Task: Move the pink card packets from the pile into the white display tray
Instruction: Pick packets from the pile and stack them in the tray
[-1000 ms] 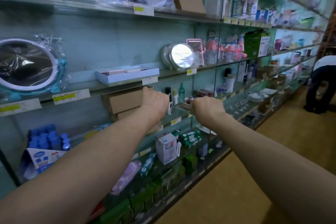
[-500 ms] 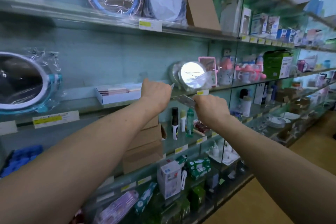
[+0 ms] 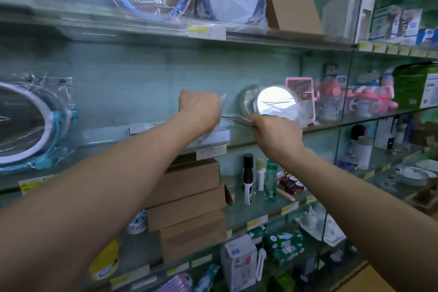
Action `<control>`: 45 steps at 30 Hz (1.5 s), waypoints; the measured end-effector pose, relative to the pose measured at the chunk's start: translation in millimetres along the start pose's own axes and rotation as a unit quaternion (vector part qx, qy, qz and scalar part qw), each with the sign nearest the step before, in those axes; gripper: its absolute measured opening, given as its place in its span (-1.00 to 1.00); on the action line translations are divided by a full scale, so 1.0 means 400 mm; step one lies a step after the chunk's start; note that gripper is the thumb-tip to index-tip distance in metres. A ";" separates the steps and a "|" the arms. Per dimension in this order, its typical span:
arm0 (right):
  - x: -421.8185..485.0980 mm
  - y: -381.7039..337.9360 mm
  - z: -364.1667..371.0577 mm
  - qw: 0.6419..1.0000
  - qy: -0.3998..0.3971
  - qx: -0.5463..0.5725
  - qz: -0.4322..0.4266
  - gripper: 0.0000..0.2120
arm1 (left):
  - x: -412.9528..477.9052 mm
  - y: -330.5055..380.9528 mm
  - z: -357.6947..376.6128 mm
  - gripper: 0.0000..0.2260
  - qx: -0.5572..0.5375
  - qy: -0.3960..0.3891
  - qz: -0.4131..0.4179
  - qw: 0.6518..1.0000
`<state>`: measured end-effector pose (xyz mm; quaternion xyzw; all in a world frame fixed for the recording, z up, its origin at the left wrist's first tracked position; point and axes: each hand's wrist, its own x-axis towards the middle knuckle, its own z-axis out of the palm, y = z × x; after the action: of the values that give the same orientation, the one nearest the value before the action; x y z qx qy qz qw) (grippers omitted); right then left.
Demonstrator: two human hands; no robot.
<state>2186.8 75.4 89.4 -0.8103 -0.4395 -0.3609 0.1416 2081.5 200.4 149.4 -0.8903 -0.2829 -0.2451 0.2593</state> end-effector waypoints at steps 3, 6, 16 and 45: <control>0.045 0.005 0.031 0.999 0.022 0.024 -0.034 -0.82 | 0.038 -0.025 0.008 -0.72 -0.030 -0.003 -0.044 0.999; 0.096 0.007 0.062 0.996 0.039 0.048 -0.064 -0.81 | 0.078 -0.056 0.025 -0.77 -0.107 -0.023 -0.114 0.987; 0.262 0.001 0.190 0.978 0.036 0.134 -0.157 -0.90 | 0.145 -0.159 0.157 -0.74 -0.380 -0.026 -0.333 0.863; 0.470 -0.238 0.385 0.767 -0.042 0.640 -0.013 -0.78 | 0.106 -0.278 0.365 -0.89 -0.670 -0.001 -0.451 0.590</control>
<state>2246.5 328.7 106.7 -0.5398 -0.5849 0.0365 0.6043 2084.3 382.4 101.4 -0.5718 -0.4041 -0.4500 -0.5544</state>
